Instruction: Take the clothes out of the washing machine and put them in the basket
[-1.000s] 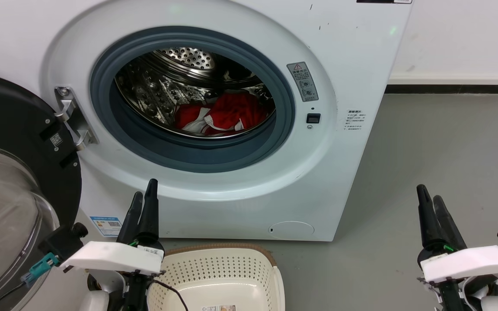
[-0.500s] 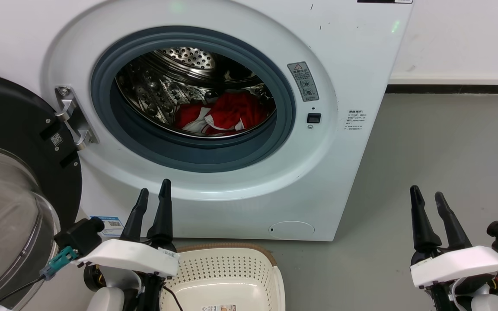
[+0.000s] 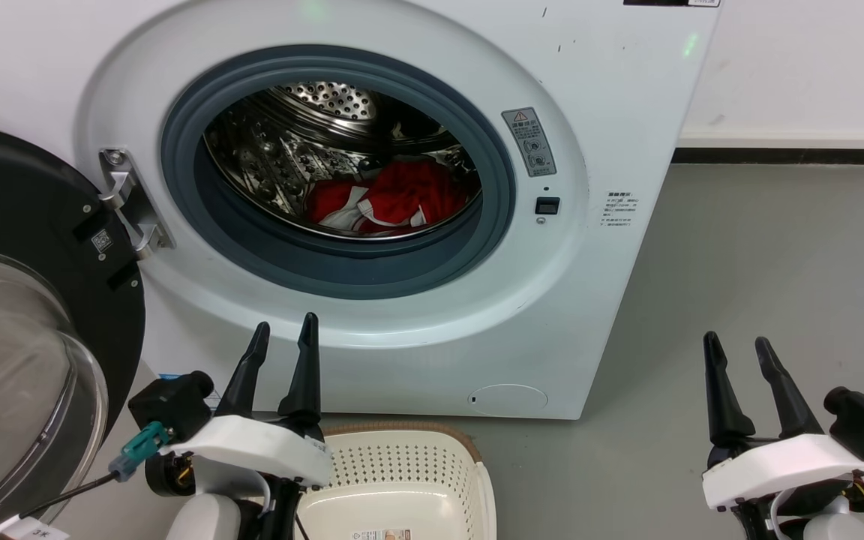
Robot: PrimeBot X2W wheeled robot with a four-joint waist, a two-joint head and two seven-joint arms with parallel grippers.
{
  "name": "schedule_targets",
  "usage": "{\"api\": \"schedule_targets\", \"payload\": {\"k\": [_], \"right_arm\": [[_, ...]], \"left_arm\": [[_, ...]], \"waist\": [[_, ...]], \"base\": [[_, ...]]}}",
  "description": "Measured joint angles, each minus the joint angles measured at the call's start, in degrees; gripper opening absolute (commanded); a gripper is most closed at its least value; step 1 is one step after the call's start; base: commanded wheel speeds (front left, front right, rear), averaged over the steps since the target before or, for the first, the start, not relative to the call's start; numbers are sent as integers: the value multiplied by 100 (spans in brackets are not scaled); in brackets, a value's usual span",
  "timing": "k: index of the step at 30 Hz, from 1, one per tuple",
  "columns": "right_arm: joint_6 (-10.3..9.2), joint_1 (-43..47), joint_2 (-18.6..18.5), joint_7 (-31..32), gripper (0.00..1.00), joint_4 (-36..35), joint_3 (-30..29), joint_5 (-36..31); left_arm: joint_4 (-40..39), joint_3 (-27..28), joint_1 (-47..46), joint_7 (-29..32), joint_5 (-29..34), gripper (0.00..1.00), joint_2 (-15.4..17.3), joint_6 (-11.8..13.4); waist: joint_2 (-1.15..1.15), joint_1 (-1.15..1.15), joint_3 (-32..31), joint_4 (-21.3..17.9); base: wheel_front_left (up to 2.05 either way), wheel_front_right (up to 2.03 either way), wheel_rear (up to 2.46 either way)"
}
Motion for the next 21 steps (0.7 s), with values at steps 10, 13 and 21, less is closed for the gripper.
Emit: {"api": "schedule_targets", "payload": {"k": [10,13,21], "right_arm": [[0,-1,-1,-165,100,157,-7,-773],[1,-2,-1,-198,100,178,-5,-961],[1,-3,-1,-309,100,229,-7,-1407]], "left_arm": [[114,-137,-21,-176,738,100,1,48],[151,-158,-24,-202,917,100,1,66],[204,-187,-33,-303,1345,100,2,107]], "waist": [[0,0,-7,17],[0,0,-8,22],[0,0,-12,40]], "base": [[0,0,0],[0,0,0],[0,0,0]]}}
